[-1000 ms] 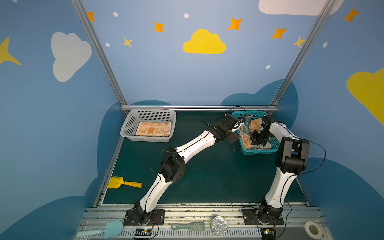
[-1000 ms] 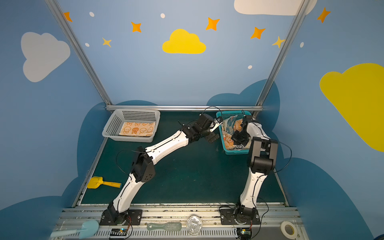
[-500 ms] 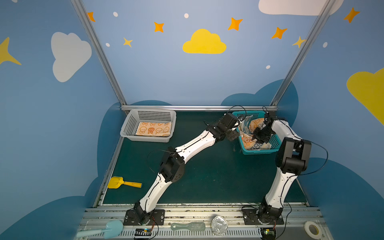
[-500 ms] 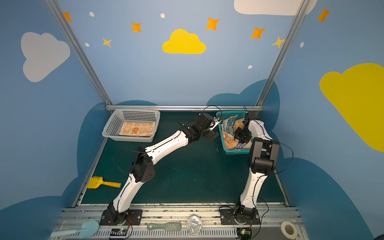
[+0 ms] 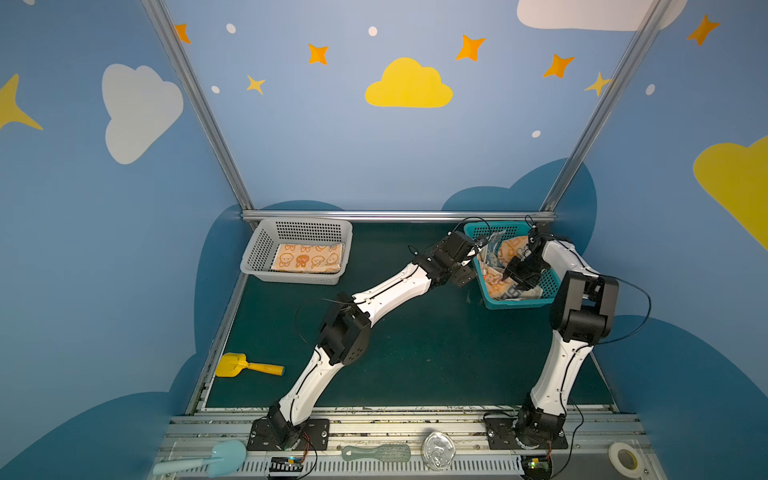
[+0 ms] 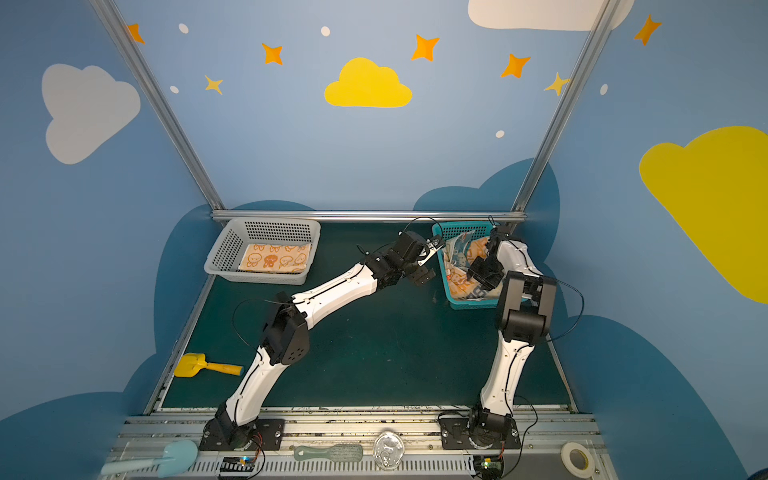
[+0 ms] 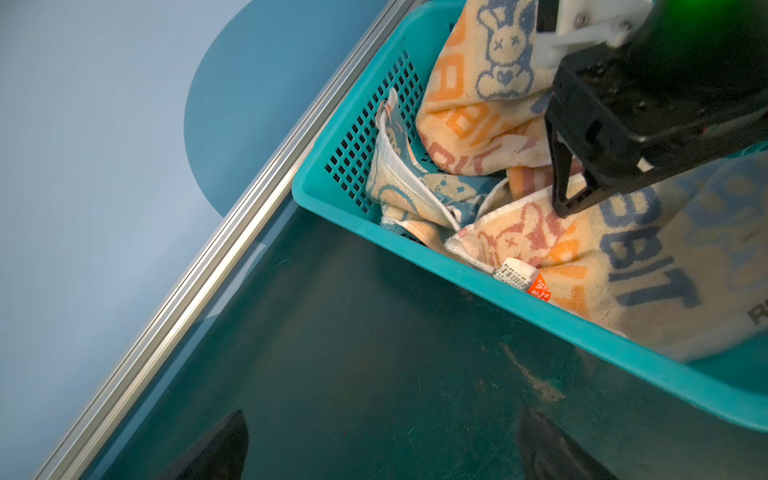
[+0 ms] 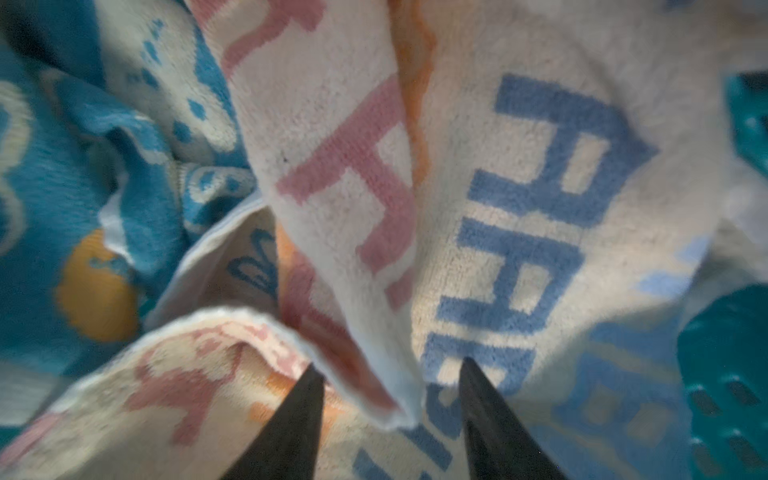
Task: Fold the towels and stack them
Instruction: 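Grasp a cream RABBIT towel in the teal basket with the right gripper, then lift the RABBIT towel out and lay it on the table center with the right gripper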
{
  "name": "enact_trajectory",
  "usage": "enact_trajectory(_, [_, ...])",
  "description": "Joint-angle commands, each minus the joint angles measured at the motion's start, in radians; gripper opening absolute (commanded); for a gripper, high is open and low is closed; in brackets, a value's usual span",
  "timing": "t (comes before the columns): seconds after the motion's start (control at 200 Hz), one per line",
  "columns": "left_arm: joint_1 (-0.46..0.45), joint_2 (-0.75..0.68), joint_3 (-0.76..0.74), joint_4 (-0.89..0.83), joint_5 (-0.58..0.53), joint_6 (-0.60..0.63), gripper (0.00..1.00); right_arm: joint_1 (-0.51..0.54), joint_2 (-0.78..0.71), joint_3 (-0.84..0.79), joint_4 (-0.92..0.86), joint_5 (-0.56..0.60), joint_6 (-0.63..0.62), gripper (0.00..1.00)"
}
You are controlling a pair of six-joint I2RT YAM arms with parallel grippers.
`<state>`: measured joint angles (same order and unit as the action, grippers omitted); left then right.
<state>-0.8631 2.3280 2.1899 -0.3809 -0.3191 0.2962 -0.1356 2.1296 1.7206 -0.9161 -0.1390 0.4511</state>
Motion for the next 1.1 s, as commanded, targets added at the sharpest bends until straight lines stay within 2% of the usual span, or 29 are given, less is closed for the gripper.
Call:
enact_trajectory(0.0, [0.001,-0.046,-0.019,0.034,-0.014,0.013,1.00,0.010,0.030,0.039,-0.011,0.006,0.003,0.40])
enact_trajectory(0.095, [0.002,-0.045,-0.021,0.035,-0.019,0.022,1.00,0.014,0.042,0.056,-0.015,0.004,0.004,0.20])
enact_trajectory(0.24, [0.003,-0.045,-0.022,0.036,-0.023,0.026,1.00,0.033,0.043,0.091,-0.034,0.005,-0.009,0.00])
enact_trajectory(0.526, [0.007,-0.085,-0.054,0.055,-0.062,0.041,1.00,0.063,-0.047,0.120,-0.074,-0.005,-0.004,0.00])
enact_trajectory(0.786, [0.025,-0.162,-0.125,0.079,-0.111,-0.007,1.00,0.106,-0.130,0.195,-0.151,0.010,-0.011,0.00])
enact_trajectory(0.966, [0.053,-0.237,-0.193,0.076,-0.147,-0.092,1.00,0.140,-0.177,0.268,-0.207,0.021,-0.015,0.00])
enact_trajectory(1.026, [0.070,-0.257,-0.192,0.037,-0.162,-0.149,1.00,0.154,-0.189,0.301,-0.226,0.024,-0.017,0.00])
enact_trajectory(1.096, [0.098,-0.274,-0.167,-0.048,-0.130,-0.218,1.00,0.175,-0.199,0.347,-0.250,0.021,-0.018,0.00])
